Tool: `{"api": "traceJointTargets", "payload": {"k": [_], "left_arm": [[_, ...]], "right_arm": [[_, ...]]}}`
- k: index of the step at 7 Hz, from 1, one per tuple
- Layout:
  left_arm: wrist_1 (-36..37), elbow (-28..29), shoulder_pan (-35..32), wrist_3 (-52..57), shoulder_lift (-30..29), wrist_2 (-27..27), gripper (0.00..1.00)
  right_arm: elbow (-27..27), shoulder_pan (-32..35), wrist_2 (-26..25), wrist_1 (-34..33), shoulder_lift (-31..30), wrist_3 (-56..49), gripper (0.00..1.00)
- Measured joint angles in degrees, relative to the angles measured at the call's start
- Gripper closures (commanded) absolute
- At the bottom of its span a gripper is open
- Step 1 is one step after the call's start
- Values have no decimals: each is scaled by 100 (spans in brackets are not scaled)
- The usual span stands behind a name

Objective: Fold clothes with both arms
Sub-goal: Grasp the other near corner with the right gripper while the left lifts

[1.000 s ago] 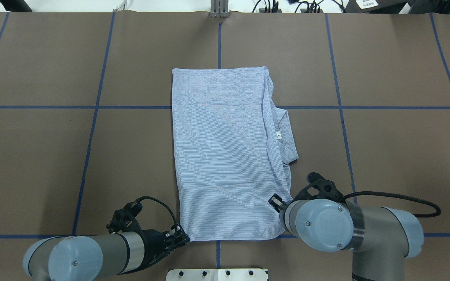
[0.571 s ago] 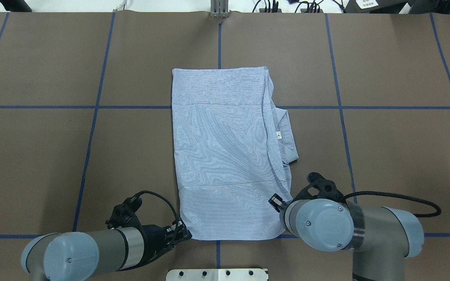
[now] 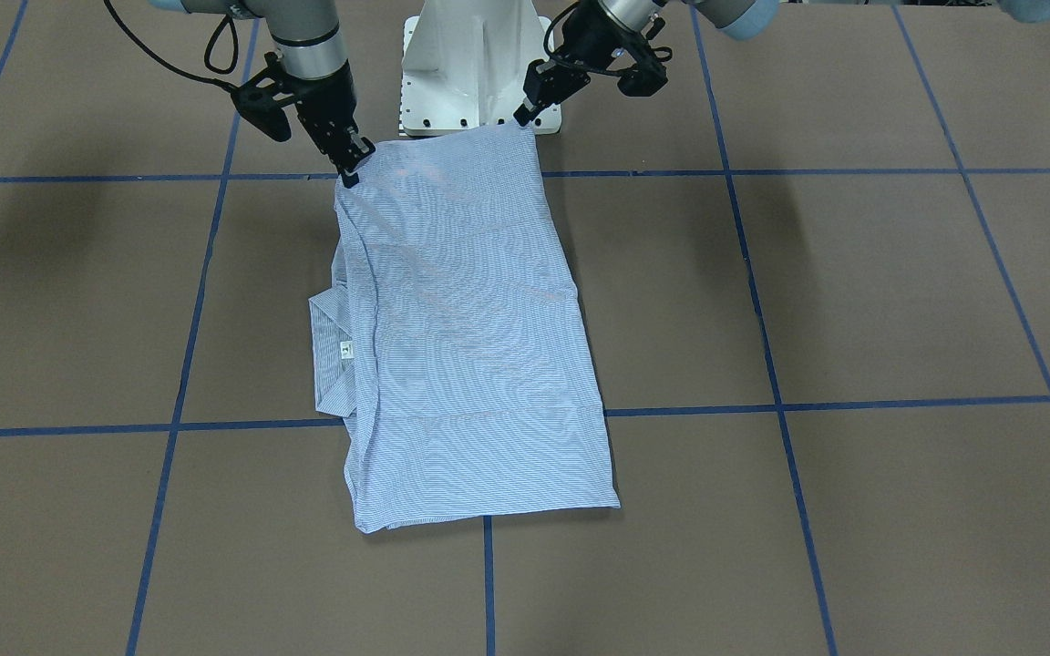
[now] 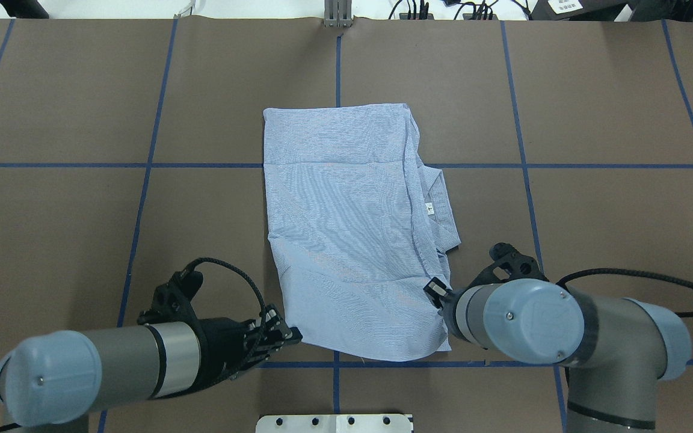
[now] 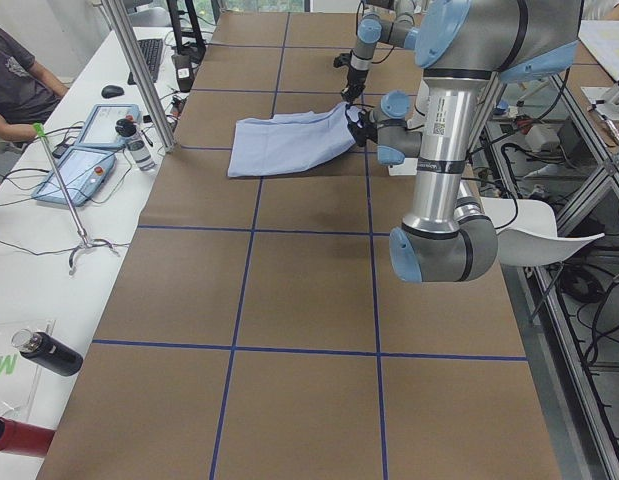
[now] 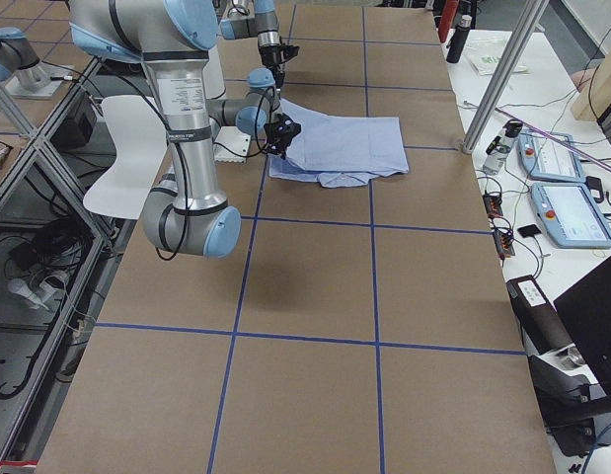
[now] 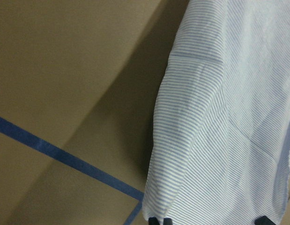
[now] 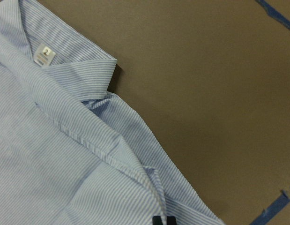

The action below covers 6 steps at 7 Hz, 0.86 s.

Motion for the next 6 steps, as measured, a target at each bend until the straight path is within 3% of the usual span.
{"api": "traceJointTargets", "payload": {"k": [3,6], "left_arm": [[569,164,-1454,254,-649,-951,100],[728,827,-2457,695,-1102,-1529,100]], "right_arm": [[-103,1236,1161,-121,289,-823,100],[-900,2314,1988,-575,1254,-1639,100]]}}
